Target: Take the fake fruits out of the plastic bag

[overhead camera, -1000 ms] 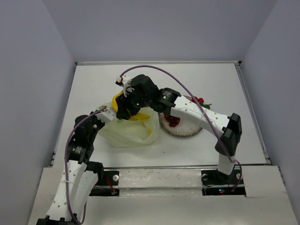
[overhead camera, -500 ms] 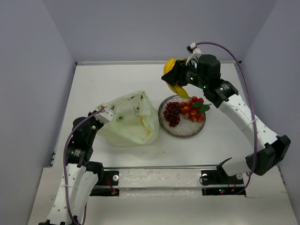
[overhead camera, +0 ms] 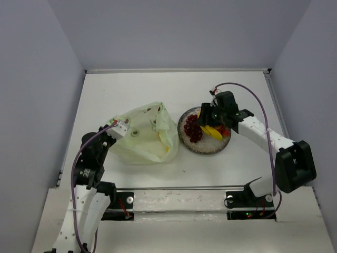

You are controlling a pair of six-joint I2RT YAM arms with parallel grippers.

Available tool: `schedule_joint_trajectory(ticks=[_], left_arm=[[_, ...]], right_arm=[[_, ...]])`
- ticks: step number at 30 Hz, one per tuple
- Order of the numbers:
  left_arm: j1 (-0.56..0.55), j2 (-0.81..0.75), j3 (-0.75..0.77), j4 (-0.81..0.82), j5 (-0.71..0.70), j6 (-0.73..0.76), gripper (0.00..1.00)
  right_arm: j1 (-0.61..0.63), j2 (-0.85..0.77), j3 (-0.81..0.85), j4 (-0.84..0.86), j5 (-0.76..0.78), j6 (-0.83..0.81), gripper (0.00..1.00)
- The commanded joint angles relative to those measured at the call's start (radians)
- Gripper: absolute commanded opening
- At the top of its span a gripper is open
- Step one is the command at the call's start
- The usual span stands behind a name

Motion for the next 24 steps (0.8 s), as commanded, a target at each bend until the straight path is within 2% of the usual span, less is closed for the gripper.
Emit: schedule_joint_trajectory(ticks=[1,7,11,16,24], left_arm=[[-0.001,-0.012,0.008,0.017,0.003,-0.003,0.22],[-0.001,-0.021,0.008,0.013,0.003,-0.001,0.22],[-0.001,-0.029,0.011,0.008,0.017,0.002,0.23],[-0.001,-0.032,0.013,0.006,0.037,0.003,0.23],[-0.001,-0.04,0.011,0.006,0.067,0.008,0.23]], right_arm=[[0.004,0.038,0.01,0.106,0.038,-0.05,0.16],[0.004,0.111,0.047,0.078,0.008,-0.084,0.55],[0.004,0.095,0.051,0.071,0.038,-0.075,0.75],[0.004,0.1,0.1,0.032,0.081,-0.083,0.87],[0.004,0.085,0.246,-0.084,0.121,-0.119,0.88]])
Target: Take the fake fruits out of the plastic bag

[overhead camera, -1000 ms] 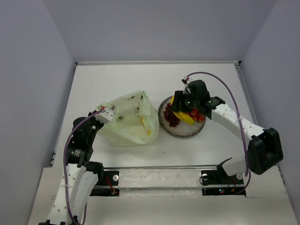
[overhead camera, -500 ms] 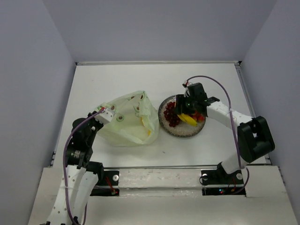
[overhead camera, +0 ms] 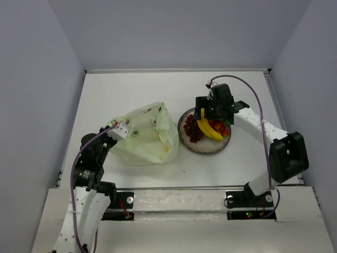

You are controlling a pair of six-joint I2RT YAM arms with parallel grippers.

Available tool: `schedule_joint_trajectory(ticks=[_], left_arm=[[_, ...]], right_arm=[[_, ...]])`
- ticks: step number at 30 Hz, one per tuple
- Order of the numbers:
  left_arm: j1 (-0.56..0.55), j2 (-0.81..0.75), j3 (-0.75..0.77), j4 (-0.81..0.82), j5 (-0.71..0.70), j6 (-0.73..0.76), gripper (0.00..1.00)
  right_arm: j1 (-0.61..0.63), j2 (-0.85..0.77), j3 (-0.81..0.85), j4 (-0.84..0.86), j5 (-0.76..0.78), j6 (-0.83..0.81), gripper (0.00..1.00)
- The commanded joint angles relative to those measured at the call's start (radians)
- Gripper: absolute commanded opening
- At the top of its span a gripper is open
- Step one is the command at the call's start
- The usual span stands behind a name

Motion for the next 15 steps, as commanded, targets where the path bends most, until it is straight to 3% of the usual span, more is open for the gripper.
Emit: schedule_joint_trajectory(ticks=[1,6,11,15], left_arm=[[-0.001,-0.018,0.011,0.024,0.025,0.008,0.23],[-0.001,-0.016,0.016,0.022,0.039,0.006,0.23],[-0.001,-0.022,0.008,0.022,0.048,-0.003,0.23],[0.0,-0.03,0.004,0.02,0.051,-0.007,0.24]], right_arm=[[0.002,-0.048,0.141,-0.063,0.071,-0.036,0.89],[0.002,-0.074,0.296,-0.155,0.177,-0.065,0.92],[0.027,-0.079,0.434,-0.184,0.101,-0.047,0.88],[0.263,-0.043,0.523,-0.2,0.035,-0.091,0.81]])
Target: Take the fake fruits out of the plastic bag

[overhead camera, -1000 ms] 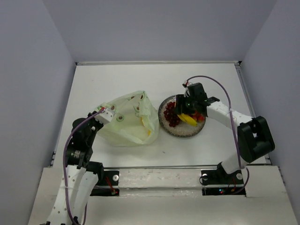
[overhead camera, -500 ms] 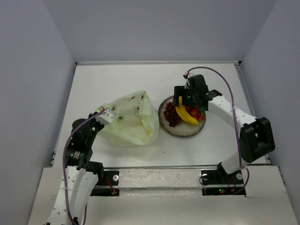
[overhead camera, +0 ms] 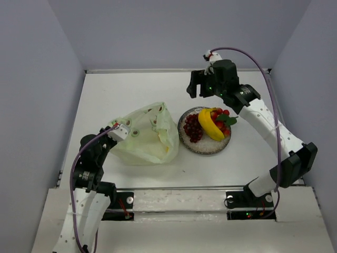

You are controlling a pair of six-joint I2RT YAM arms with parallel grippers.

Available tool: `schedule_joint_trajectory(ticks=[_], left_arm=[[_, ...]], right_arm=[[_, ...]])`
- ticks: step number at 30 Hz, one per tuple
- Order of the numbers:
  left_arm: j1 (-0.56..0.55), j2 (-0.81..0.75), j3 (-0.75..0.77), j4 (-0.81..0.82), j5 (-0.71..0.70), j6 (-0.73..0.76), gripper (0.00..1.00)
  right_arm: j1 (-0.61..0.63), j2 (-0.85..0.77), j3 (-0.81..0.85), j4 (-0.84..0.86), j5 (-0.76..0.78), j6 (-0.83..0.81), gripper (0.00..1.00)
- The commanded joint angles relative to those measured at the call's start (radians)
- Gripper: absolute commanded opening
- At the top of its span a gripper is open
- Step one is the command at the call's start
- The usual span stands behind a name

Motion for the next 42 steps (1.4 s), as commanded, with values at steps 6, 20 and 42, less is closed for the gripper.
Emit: schedule_joint_trajectory(ticks=[6,20,42], left_arm=[[-0.001,-0.058,0.014,-0.003,0.05,-0.017,0.27],[0.0,-0.182,-0.004,-0.112,0.148,0.038,0.38],[-0.001,-0.191,-0.018,-0.162,0.203,0.067,0.41]], right_arm=[[0.456,0.19,0.334,-0.058,-0.227,-0.004,0.56],[0.536,0.344,0.099,-0.018,0.147,0.033,0.54],[0.557,0.704,0.196,-0.07,0.673,0.093,0.94]])
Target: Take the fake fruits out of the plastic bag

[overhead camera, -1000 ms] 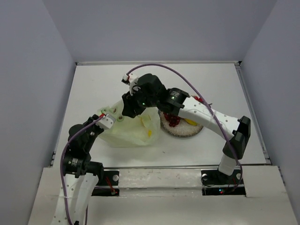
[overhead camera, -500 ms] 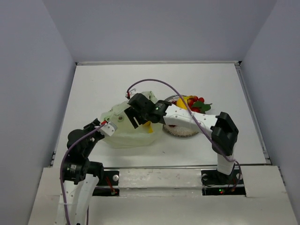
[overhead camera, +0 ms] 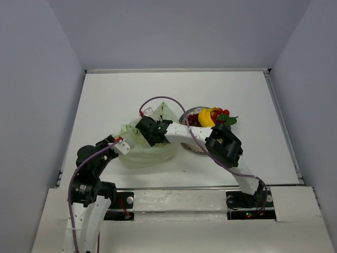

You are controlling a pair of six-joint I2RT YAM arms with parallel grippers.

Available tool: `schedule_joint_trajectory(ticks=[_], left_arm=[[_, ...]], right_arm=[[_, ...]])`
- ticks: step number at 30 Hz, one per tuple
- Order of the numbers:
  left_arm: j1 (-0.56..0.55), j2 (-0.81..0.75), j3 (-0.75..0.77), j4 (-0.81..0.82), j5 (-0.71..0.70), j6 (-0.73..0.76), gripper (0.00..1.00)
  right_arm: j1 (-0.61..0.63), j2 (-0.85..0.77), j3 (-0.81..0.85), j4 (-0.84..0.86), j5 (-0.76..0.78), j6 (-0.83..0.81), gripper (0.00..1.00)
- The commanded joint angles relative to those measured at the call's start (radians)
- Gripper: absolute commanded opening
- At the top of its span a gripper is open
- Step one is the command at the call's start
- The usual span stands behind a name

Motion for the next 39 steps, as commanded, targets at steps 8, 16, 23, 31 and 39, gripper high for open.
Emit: schedule_joint_trajectory(ticks=[8,16,23,31,39], left_arm=[[-0.001,0.01,0.0,0.012,-0.006,0.008,0.41],[-0.001,0.025,-0.002,0.032,-0.019,0.014,0.41],[-0.001,0.111,-0.028,0.15,-0.161,-0.066,0.38],[-0.001,0.211,-0.008,0.214,-0.204,-0.109,0.33],[-0.001,0.211,-0.014,0.224,-0.221,-0.121,0.33]], right_arm=[[-0.071,0.077,-0.005,-0.027,-0.094,0.091,0.79],[-0.081,-0.044,-0.011,-0.026,-0.265,0.085,0.35],[-0.071,-0.167,0.104,-0.043,-0.378,0.027,0.25],[-0.051,-0.313,0.208,0.015,-0.51,-0.019,0.25],[-0.07,-0.333,0.326,0.075,-0.645,0.045,0.25]])
